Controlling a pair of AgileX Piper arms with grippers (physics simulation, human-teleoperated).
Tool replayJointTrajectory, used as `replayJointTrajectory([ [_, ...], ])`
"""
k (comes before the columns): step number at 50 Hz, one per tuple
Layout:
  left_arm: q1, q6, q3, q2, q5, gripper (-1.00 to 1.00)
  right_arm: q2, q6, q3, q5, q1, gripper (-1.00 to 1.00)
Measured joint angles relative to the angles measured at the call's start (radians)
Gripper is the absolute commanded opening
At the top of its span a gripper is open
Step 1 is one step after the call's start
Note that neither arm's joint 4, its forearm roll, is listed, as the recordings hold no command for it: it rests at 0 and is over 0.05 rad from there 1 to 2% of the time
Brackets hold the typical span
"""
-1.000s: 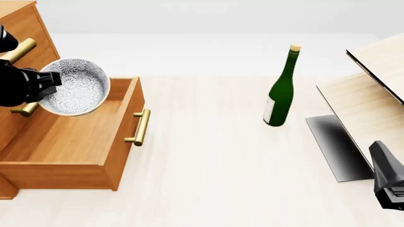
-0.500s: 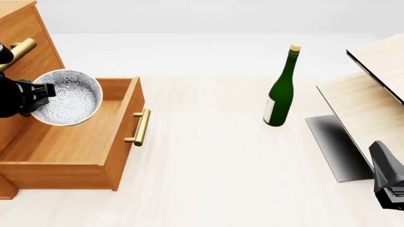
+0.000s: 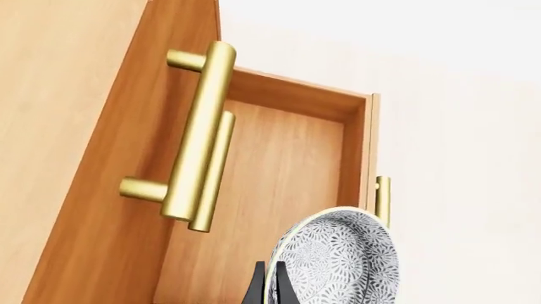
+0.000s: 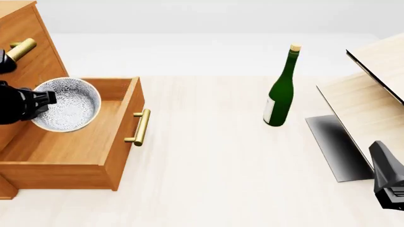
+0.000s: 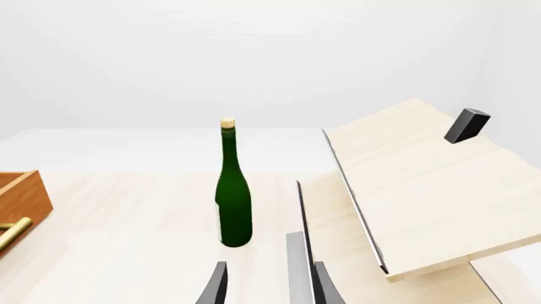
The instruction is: Put the bowl in the bottom drawer of the cabinet and close it.
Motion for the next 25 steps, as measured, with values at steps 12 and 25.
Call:
replayJointTrajectory([
  [12,0.002,0.0,0.015,0.029,-0.026,-1.0,0.0,0.0,0.0,0.0,0.0,1.0],
  [25,0.001,-0.003,0.031,0.065,-0.057,-1.0,0.0,0.0,0.0,0.0,0.0,1.0],
])
